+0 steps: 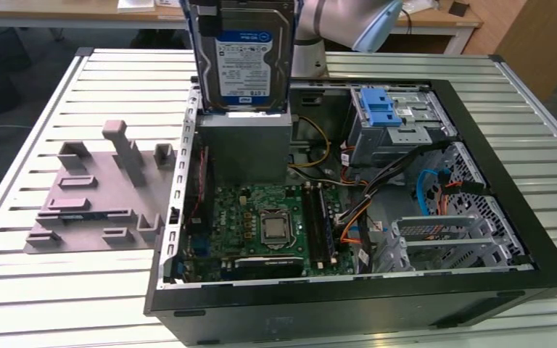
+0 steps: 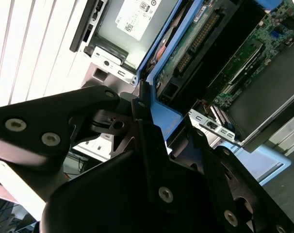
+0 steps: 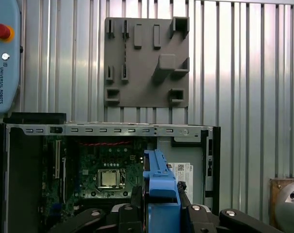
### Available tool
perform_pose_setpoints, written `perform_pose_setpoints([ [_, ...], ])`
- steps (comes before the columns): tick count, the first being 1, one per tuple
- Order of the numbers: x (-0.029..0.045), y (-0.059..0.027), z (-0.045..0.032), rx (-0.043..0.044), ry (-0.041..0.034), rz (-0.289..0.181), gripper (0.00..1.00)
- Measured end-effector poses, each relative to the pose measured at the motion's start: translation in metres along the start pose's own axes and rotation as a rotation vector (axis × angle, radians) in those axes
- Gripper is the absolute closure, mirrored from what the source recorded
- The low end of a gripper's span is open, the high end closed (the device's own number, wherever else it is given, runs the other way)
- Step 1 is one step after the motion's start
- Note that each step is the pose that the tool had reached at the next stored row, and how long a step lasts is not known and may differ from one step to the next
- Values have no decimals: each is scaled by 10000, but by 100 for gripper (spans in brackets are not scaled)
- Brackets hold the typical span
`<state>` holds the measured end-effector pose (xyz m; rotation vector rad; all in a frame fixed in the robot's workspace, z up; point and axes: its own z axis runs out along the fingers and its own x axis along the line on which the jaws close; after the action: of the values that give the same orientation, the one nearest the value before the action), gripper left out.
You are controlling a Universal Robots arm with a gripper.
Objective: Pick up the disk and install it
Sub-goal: 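Pick up the disk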
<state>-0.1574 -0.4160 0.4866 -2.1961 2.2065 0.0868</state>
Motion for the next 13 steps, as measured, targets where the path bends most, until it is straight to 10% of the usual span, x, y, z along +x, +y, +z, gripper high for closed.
perform_pose_setpoints([
  [13, 22, -208, -1, 1, 2, 0, 64],
])
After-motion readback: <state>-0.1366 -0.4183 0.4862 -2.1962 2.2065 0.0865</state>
